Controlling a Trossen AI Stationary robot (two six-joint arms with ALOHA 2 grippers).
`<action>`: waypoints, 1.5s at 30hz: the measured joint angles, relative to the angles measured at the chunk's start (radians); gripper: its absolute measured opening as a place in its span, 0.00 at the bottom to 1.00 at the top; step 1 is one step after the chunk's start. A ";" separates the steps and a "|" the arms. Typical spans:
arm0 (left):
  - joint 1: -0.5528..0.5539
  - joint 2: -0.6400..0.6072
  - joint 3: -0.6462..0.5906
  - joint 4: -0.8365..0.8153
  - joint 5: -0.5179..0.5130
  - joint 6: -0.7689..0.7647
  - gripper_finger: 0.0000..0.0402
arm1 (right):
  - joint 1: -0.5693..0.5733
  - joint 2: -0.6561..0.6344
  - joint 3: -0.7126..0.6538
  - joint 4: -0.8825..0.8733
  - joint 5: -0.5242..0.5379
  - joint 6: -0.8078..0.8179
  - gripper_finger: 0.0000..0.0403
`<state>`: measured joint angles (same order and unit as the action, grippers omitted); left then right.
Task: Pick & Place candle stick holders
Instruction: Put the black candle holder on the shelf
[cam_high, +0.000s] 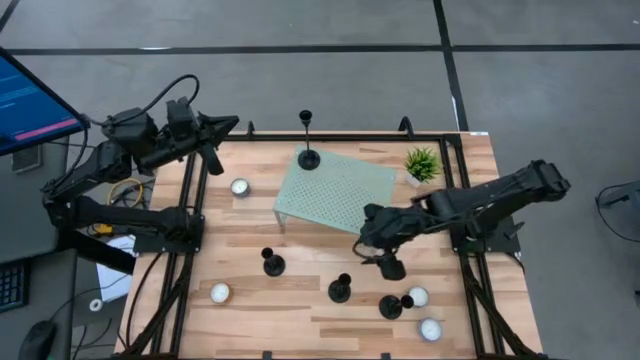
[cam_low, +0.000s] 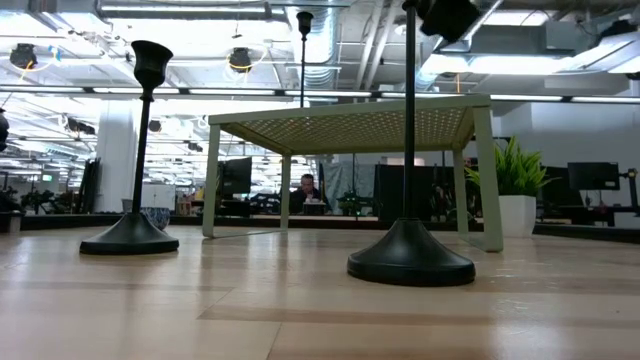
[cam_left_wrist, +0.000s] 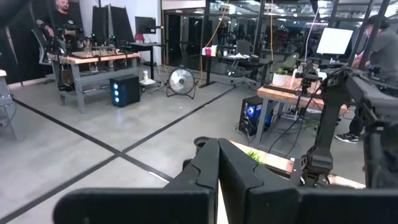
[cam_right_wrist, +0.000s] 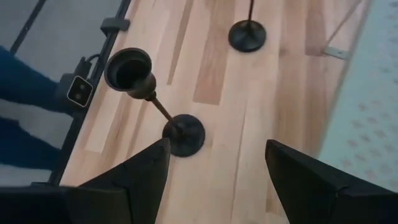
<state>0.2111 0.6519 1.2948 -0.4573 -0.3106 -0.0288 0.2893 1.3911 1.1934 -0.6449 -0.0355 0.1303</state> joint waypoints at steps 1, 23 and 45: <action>0.000 -0.003 0.000 0.000 0.001 0.004 0.01 | 0.001 0.017 0.007 -0.002 -0.014 -0.002 0.63; 0.000 -0.037 0.000 -0.024 0.001 0.024 0.02 | 0.046 0.186 0.045 0.131 -0.125 -0.028 0.63; 0.000 -0.037 0.000 -0.033 0.001 0.025 0.02 | 0.043 0.205 0.048 0.241 -0.172 -0.047 0.61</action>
<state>0.2111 0.6147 1.2949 -0.4900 -0.3092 -0.0036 0.3328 1.5959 1.2418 -0.4042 -0.2074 0.0830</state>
